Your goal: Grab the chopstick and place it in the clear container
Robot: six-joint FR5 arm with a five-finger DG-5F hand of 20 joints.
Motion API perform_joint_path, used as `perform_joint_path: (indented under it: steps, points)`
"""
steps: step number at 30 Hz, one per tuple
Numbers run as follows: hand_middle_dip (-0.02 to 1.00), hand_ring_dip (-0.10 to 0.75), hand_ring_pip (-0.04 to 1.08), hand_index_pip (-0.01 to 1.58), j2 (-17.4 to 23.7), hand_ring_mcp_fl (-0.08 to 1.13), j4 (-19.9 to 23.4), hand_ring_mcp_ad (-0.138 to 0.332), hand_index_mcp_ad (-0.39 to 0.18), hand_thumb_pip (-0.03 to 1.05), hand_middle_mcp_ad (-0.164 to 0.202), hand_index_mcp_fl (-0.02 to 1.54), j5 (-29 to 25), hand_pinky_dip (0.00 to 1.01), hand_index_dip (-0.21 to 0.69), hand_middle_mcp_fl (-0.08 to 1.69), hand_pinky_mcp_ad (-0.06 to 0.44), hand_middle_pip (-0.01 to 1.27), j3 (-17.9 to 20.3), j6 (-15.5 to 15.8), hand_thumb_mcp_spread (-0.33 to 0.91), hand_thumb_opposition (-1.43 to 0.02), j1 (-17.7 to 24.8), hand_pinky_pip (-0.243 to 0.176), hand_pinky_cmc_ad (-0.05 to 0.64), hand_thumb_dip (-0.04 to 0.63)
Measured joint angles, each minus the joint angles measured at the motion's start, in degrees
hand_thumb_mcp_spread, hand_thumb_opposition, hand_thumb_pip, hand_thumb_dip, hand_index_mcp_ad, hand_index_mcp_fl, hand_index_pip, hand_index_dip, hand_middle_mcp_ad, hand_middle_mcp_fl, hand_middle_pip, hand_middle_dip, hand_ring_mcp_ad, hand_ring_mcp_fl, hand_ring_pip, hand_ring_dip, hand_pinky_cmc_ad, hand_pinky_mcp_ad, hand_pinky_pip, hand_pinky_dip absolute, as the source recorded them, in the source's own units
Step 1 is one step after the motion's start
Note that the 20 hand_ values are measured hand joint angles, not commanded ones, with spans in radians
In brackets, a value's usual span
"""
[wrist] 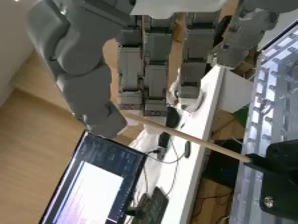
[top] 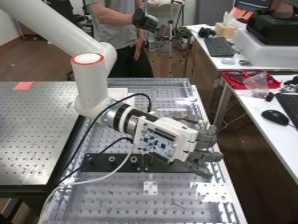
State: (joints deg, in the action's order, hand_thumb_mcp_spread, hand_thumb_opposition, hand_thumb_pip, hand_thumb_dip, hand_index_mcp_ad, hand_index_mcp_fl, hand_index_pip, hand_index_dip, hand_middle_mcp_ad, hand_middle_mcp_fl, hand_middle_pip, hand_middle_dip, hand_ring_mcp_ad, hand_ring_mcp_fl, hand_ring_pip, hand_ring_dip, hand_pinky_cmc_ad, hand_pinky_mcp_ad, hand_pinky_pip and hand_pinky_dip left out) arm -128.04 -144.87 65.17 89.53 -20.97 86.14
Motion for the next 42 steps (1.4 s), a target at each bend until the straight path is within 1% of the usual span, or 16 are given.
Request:
perform_joint_path:
  steps: [1,3,7,8,9,11,19,21,24,25,27,30,32,34,42]
  points:
    - [0.66,0.461,0.09,1.35,0.0,0.46,0.0,0.093,-0.014,0.66,-0.014,0.24,-0.1,0.18,0.045,0.53,0.234,0.73,0.0,0.1,0.55,-0.80,0.0,-0.033,0.262,0.309]
    - [0.66,0.464,0.08,1.35,-0.1,0.48,0.0,0.089,-0.014,0.66,-0.014,0.26,-0.2,0.18,0.045,0.52,0.234,0.74,-0.2,0.4,0.55,-0.80,0.0,-0.016,0.262,0.309]
    - [0.66,0.461,0.08,1.34,-0.2,0.48,-0.1,0.086,-0.017,0.66,-0.021,0.27,-0.2,0.18,0.045,0.56,0.234,0.74,-0.5,0.4,0.56,-0.81,-0.1,-0.014,0.260,0.309]
    - [0.66,0.461,0.08,1.34,-0.3,0.48,0.0,0.086,-0.019,0.66,-0.019,0.29,-0.1,0.18,0.045,0.56,0.234,0.74,-0.5,0.4,0.56,-0.81,-0.2,-0.014,0.278,0.309]
    - [0.66,0.475,0.09,1.34,-0.3,0.49,0.0,0.087,-0.019,0.66,-0.023,0.29,-0.1,0.18,0.042,0.55,0.234,0.74,-0.5,0.4,0.56,-0.80,-0.2,-0.014,0.278,0.309]
    - [0.66,0.473,0.09,1.34,-0.3,0.51,0.0,0.084,-0.021,0.66,-0.019,0.29,-0.3,0.18,0.042,0.57,0.234,0.74,-0.6,0.4,0.56,-0.80,-0.2,-0.014,0.291,0.309]
    - [0.65,0.492,0.09,1.34,-0.5,0.53,0.1,0.086,-0.023,0.66,-0.019,0.33,-0.5,0.18,0.042,0.60,0.234,0.76,-0.7,0.5,0.56,-0.82,-0.3,-0.014,0.297,0.305]
    - [0.65,0.494,0.09,1.34,-0.6,0.54,0.0,0.084,-0.023,0.62,-0.019,0.34,-0.6,0.18,0.042,0.61,0.234,0.76,-0.8,0.5,0.56,-0.82,-0.3,-0.014,0.300,0.305]
    - [0.65,0.494,0.09,1.34,-0.6,0.54,0.0,0.087,-0.024,0.61,-0.021,0.36,-0.3,0.18,0.042,0.62,0.230,0.76,-1.0,0.5,0.56,-0.82,-0.4,-0.012,0.300,0.305]
    - [0.67,0.494,0.09,1.34,-0.7,0.54,0.0,0.087,-0.024,0.61,-0.021,0.37,-0.3,0.18,0.042,0.64,0.230,0.76,-1.0,0.5,0.56,-0.82,-0.3,-0.014,0.295,0.305]
    - [0.67,0.494,0.09,1.34,-0.7,0.54,-0.1,0.091,-0.024,0.61,-0.021,0.37,-0.4,0.18,0.042,0.64,0.232,0.76,-1.1,0.5,0.58,-0.82,-0.4,-0.016,0.295,0.305]
    - [0.67,0.494,0.09,1.34,-0.7,0.58,-0.1,0.075,-0.024,0.61,-0.017,0.37,-0.3,0.18,0.042,0.64,0.230,0.76,-1.2,0.6,0.58,-0.83,-0.3,-0.012,0.295,0.305]
    - [0.67,0.494,0.09,1.34,-0.7,0.58,-0.2,0.075,-0.024,0.61,-0.017,0.39,-0.4,0.18,0.042,0.63,0.234,0.76,-1.3,0.7,0.58,-0.83,-0.3,0.000,0.293,0.305]
    - [0.67,0.494,0.09,1.34,-0.7,0.58,-0.3,0.075,-0.024,0.61,-0.017,0.39,-0.4,0.18,0.042,0.66,0.234,0.76,-1.4,0.8,0.58,-0.83,-0.4,-0.002,0.307,0.305]
    - [0.67,0.508,0.09,1.34,-0.6,0.58,-0.5,0.070,-0.024,0.61,-0.021,0.41,-0.1,0.18,0.042,0.65,0.232,0.76,-1.5,1.3,0.58,-0.85,-0.6,0.000,0.311,0.305]
